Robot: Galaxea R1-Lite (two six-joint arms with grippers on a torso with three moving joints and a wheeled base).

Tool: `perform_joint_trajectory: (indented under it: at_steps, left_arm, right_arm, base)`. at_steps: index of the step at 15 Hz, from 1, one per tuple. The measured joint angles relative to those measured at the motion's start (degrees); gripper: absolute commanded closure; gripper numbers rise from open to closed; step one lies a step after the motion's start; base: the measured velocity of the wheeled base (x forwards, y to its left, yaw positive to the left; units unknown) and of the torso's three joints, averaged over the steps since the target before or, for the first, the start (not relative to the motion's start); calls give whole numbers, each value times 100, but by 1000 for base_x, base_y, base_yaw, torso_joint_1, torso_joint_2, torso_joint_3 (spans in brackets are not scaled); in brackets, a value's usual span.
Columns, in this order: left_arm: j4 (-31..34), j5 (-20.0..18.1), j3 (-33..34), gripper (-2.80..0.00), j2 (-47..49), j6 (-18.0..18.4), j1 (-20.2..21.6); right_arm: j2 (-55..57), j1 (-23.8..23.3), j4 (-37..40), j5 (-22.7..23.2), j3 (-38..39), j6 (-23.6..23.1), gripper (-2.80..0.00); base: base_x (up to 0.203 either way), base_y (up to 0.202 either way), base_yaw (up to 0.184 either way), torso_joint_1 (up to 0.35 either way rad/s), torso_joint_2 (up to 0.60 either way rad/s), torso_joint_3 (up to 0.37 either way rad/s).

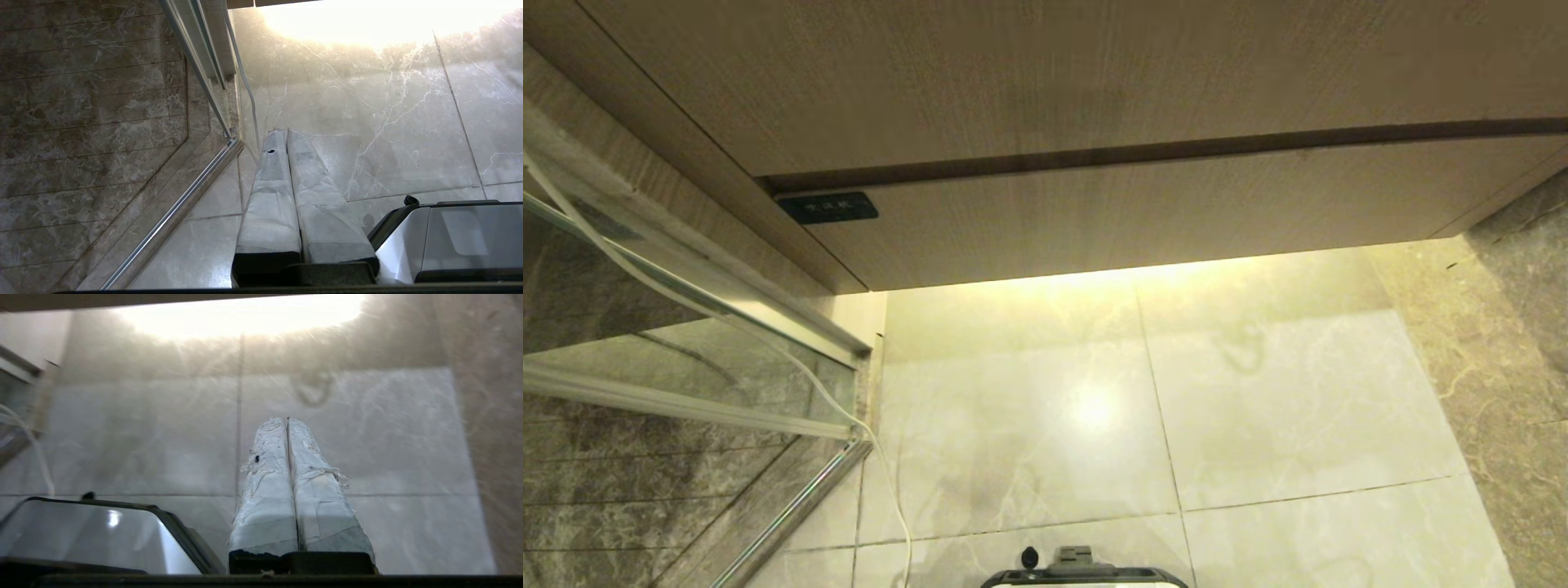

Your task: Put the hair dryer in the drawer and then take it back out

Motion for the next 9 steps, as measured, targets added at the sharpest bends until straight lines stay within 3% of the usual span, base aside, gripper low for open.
perform_joint_trajectory:
  at_steps: [3,9]
  left_arm:
    - [-2,0,0,0,0,0,-2]
    - [-2,0,2,0,0,2,-2]
  right_arm:
    - [-270,121,59,145,20,-359,0]
    - [-372,83,183,132,31,-225,0]
  base:
    - [0,0,0,0,0,0]
    - [0,0,0,0,0,0]
